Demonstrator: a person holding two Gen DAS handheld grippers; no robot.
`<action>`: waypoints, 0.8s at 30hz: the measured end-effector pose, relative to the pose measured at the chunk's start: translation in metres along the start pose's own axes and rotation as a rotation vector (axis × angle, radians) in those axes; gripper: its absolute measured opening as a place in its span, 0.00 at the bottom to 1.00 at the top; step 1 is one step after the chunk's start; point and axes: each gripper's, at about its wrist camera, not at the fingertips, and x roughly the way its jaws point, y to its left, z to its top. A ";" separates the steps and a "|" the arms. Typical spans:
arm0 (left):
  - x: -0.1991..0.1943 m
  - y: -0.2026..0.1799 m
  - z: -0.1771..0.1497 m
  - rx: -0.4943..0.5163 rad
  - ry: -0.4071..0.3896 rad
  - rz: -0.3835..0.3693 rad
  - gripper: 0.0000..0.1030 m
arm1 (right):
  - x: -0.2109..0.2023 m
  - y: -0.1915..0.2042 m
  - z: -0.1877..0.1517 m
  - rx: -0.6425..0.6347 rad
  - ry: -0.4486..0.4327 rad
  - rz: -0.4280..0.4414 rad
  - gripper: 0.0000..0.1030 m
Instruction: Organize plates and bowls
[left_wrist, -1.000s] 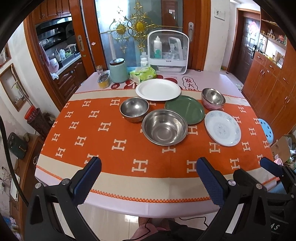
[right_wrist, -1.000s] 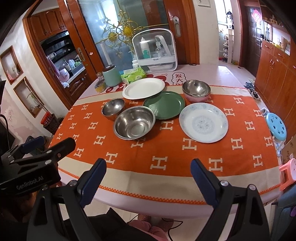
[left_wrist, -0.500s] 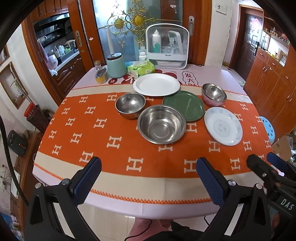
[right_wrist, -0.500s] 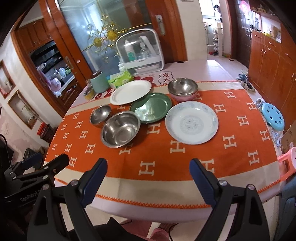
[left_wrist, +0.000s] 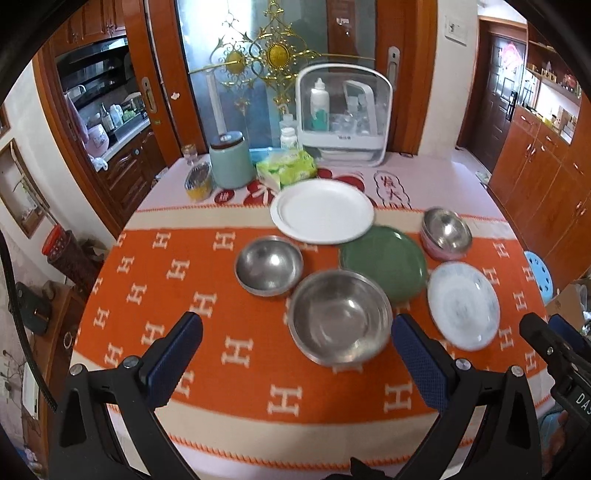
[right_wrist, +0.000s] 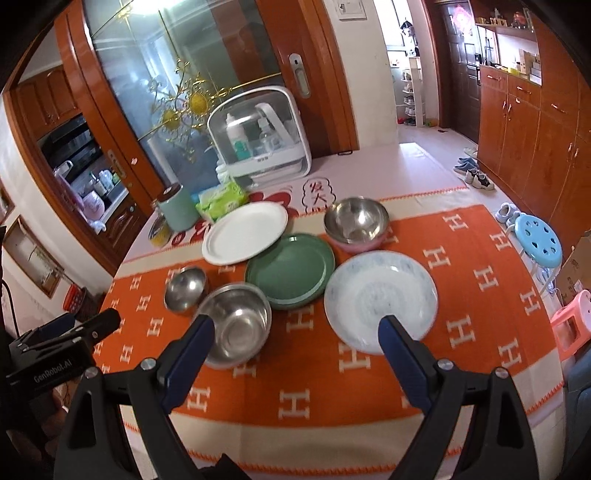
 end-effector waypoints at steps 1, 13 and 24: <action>0.004 0.004 0.009 -0.002 -0.003 -0.002 0.99 | 0.005 0.002 0.006 0.000 -0.006 0.000 0.88; 0.060 0.045 0.097 -0.006 -0.026 0.025 0.99 | 0.068 0.033 0.074 0.016 -0.052 -0.005 0.88; 0.149 0.075 0.145 -0.061 0.036 0.039 0.99 | 0.143 0.052 0.127 -0.013 -0.089 0.022 0.88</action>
